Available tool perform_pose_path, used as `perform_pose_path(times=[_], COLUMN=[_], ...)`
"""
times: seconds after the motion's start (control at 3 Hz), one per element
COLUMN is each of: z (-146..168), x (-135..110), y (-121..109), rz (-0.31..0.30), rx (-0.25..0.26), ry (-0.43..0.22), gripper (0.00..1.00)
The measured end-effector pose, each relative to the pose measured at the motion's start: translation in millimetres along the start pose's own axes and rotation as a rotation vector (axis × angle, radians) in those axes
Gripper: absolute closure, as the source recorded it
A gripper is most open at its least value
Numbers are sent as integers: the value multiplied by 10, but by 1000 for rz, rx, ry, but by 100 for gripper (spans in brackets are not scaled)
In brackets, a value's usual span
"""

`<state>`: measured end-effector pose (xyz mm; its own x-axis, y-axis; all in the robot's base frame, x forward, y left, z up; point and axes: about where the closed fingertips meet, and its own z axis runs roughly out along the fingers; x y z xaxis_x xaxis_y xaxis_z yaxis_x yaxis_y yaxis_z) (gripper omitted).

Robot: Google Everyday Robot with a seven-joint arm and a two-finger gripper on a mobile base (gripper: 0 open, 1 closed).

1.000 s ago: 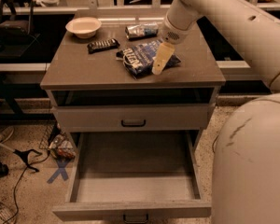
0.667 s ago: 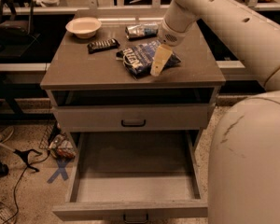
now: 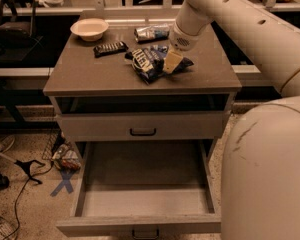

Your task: Place blue chip bag into middle drawer

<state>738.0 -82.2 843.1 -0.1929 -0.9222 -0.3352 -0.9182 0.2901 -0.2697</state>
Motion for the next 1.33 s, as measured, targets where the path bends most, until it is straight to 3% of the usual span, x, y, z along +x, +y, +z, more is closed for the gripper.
perform_pose_path(times=[0.33, 0.67, 1.0, 1.33], z=[-43, -407, -1204, -1580], x=[-23, 18, 445, 909], y=[20, 145, 593, 1095], rz=[-8, -3, 69, 168], rx=[2, 48, 144, 158], ry=[-5, -74, -125, -92], gripper=[72, 96, 100, 100])
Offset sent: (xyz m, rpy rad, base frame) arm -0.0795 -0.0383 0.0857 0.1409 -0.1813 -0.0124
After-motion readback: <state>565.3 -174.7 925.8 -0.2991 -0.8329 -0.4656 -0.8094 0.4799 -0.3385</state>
